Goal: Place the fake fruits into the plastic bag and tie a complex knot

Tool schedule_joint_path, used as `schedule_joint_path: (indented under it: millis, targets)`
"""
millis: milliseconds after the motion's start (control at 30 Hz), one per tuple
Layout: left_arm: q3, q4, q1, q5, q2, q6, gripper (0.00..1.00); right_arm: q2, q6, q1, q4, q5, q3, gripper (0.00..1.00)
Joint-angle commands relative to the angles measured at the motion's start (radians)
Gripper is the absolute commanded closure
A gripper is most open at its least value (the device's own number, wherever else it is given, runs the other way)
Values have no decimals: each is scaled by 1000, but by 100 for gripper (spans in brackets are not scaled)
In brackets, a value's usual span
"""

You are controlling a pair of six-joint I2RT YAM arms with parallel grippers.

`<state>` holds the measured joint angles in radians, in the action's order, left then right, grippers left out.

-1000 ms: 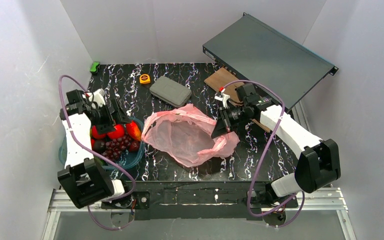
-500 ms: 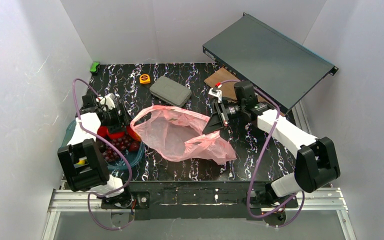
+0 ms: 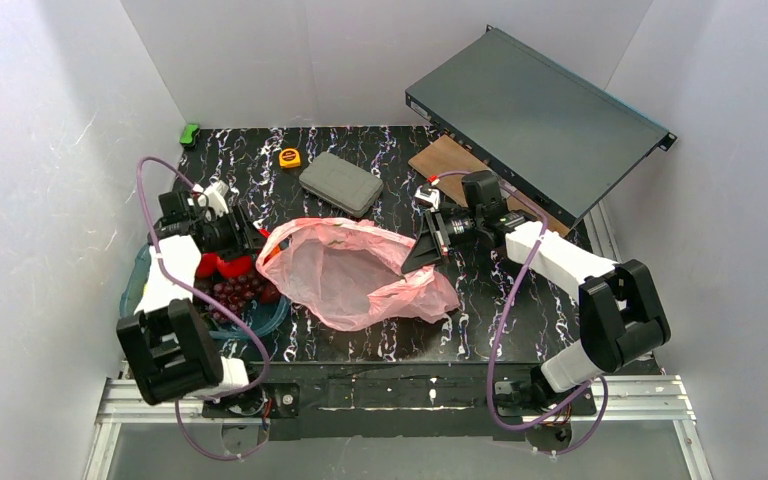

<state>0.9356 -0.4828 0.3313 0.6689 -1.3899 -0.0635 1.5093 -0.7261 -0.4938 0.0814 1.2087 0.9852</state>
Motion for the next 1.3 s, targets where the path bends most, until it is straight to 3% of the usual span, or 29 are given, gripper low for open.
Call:
schedule_joint_path:
  millis: [0,200,333,467,633,833,1033,1100,1133,1233,1267]
  targets:
    - [68,-24,-2,49,131,22,88,8,-6,-2,-18,-15,-12,99]
    - [233,-83,-15,106,246,50,94,10,-17,0,-20,-17,-11,99]
    - [329,-148,-135,123,317,126,94,12,-22,-1,-22,-17,-10,99]
    - [350,-236,-386,131,367,223,94,12,-25,0,-21,-14,-9,99]
    - [193,-239,-683,11,416,406,94,14,-31,0,-30,-8,-8,99]
    - [-26,52,-952,-252,431,637,92,15,-45,0,-35,6,-6,99]
    - [-140,382,-973,-320,319,769,90,6,-47,0,-48,12,-23,99]
    - [-193,492,-973,-310,287,808,84,14,-60,0,-63,19,-24,99]
    - [-208,534,-973,-296,271,830,76,19,-65,0,-66,25,-20,99]
    - [-187,508,-975,-284,224,853,30,25,-68,0,-64,30,-14,99]
    - [-169,457,-974,-289,219,851,20,21,-64,0,-60,29,-14,99]
